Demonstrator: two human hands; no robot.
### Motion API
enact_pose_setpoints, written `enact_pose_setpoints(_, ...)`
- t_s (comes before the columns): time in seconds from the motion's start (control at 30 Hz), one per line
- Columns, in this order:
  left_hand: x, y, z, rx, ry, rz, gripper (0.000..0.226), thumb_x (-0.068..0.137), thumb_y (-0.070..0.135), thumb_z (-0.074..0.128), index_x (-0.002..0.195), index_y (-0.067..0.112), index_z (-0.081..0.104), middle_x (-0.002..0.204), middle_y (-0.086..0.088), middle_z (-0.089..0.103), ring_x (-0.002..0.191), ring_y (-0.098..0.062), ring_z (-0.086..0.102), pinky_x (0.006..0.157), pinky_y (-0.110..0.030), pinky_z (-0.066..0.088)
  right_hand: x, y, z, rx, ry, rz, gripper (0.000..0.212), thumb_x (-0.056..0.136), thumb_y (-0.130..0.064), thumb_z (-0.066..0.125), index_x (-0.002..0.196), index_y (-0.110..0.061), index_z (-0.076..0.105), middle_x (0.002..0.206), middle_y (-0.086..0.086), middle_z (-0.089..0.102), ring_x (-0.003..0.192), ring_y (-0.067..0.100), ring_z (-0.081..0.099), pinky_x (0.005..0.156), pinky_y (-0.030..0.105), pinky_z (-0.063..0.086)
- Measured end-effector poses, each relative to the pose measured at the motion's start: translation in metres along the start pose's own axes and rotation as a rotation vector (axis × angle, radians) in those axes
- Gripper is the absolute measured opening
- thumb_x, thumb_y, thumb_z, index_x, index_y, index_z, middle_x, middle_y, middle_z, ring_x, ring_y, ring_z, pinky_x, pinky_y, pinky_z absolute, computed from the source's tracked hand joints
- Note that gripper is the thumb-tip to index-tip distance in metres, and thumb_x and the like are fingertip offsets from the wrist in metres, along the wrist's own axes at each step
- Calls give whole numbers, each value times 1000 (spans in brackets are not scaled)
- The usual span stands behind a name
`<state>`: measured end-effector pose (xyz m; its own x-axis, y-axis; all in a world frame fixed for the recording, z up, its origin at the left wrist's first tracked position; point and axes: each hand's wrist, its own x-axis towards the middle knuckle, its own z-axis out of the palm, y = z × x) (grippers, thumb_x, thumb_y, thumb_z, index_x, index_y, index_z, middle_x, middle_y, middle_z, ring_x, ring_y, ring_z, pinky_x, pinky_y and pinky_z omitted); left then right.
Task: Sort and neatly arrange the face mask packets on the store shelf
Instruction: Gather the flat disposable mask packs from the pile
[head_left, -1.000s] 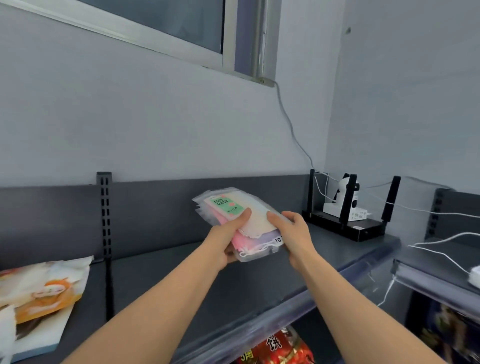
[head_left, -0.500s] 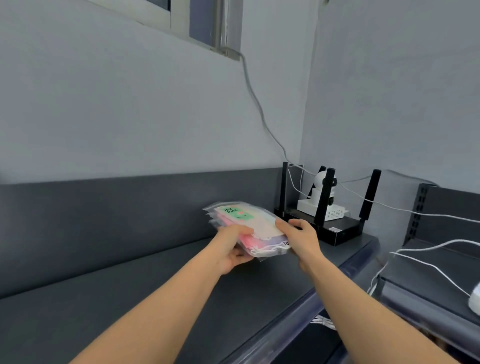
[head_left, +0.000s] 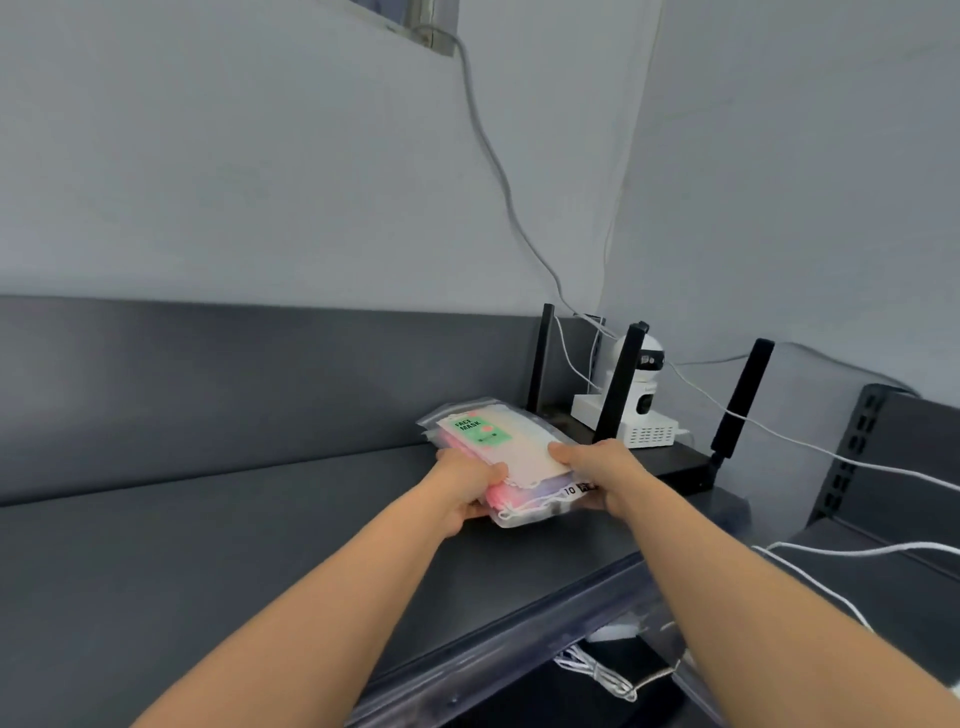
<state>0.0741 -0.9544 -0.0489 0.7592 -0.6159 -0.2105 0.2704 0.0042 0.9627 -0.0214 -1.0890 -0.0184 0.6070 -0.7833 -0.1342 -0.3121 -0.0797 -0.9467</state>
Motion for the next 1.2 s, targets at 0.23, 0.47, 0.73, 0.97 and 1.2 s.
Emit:
enact_pose_setpoints(0.23, 21, -8, 23, 104, 7, 17, 68, 87, 11, 65, 143, 10, 27, 122, -7, 63, 100, -24, 67, 75, -40, 60, 19, 5, -10, -180, 13, 89, 31, 89, -28, 69, 103, -4, 56, 120, 16, 58, 111, 36, 57, 90, 52, 53)
enact_pose_setpoints(0.47, 29, -4, 24, 389, 62, 14, 61, 89, 21, 64, 141, 11, 34, 134, -4, 54, 119, -22, 52, 80, -31, 41, 17, -6, -10, -602, 17, 7, 35, 98, -34, 47, 118, -7, 55, 115, 15, 56, 105, 33, 56, 88, 44, 52)
enact_pose_setpoints(0.73, 28, -2, 25, 436, 32, 101, 37, 92, 17, 59, 128, 13, 54, 124, -4, 63, 110, -22, 61, 93, -37, 53, 9, -12, -17, -1137, 198, -218, 40, 92, -50, 46, 101, -14, 59, 96, 4, 60, 90, 26, 57, 69, 31, 40)
enact_pose_setpoints(0.97, 57, -23, 14, 423, -84, 136, 108, 50, 65, 84, 142, 29, 39, 140, 3, 52, 121, -15, 55, 104, -37, 45, 6, -10, -28, -1123, 90, -253, 59, 87, -61, 50, 118, -11, 56, 117, 6, 63, 107, 27, 59, 76, 33, 43)
enact_pose_setpoints(1.2, -3, -5, 22, 865, -170, 84, 136, 60, 20, 87, 154, 18, -11, 161, -1, -9, 147, -25, 10, 119, -37, 22, -2, -17, -47, -1025, -174, -222, 87, 84, -69, 53, 147, -12, 35, 142, 8, 49, 118, 27, 57, 89, 37, 49)
